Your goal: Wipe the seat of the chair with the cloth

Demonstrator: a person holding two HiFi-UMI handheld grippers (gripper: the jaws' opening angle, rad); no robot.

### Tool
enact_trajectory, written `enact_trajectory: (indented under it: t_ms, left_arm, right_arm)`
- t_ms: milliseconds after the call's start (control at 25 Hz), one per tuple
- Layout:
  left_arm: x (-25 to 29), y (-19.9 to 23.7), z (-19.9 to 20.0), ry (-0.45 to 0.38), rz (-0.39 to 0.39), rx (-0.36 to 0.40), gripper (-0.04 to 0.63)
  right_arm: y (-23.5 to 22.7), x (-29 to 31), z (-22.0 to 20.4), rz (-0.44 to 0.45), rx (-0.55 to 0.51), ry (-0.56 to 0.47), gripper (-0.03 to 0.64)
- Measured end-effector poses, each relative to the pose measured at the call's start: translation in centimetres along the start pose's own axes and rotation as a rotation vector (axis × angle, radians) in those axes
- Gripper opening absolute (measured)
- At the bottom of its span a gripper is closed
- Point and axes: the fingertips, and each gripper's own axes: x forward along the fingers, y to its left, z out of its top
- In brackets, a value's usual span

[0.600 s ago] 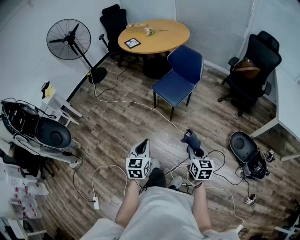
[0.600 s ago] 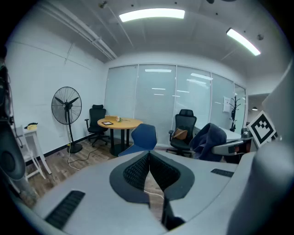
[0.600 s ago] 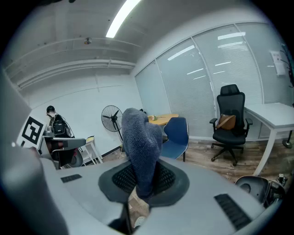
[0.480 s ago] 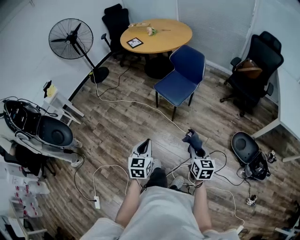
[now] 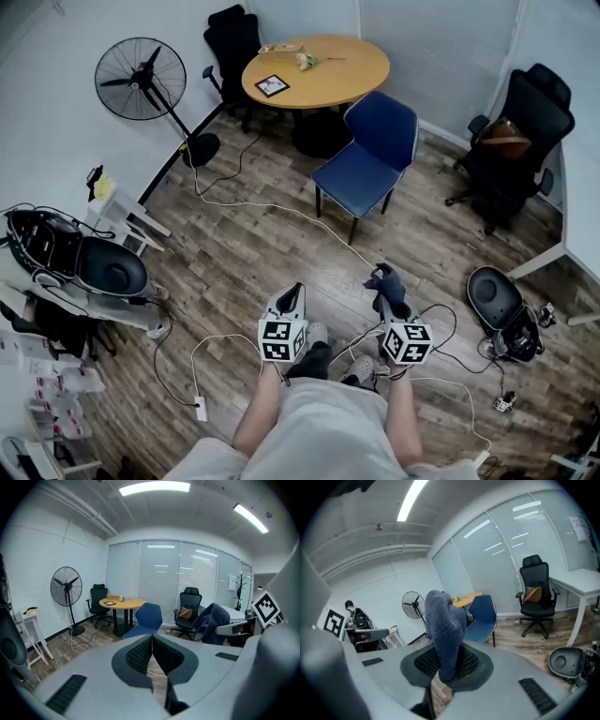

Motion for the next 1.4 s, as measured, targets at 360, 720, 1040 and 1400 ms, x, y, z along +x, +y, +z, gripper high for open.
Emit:
enact_trajectory:
  t_ms: [360, 720, 1040, 1400]
  left_arm:
    - [4.7, 5.9, 3.1, -0.010, 0.023, 0.064, 0.028]
    - [7.2, 12.3, 5.9, -0.093, 0.038, 0.073, 0.028]
    - [8.1, 17.8, 5.0, -0.082, 0.052, -0.013, 0.028]
    - [13.3, 22.8, 8.4, -0.100, 0.086, -0.007, 0.028]
  right_arm:
    - [0.8, 5.5, 2.6, -0.061, 0.038, -0.019, 0.060]
    - [2.6, 10.9, 3.9, -0.148, 0.042, -0.009, 0.060]
    - [3.5, 14.8, 3.8, -0.170, 0.048, 0.008, 0.060]
    - [2.0, 22.0, 6.1, -0.178, 0.091, -0.011, 0.060]
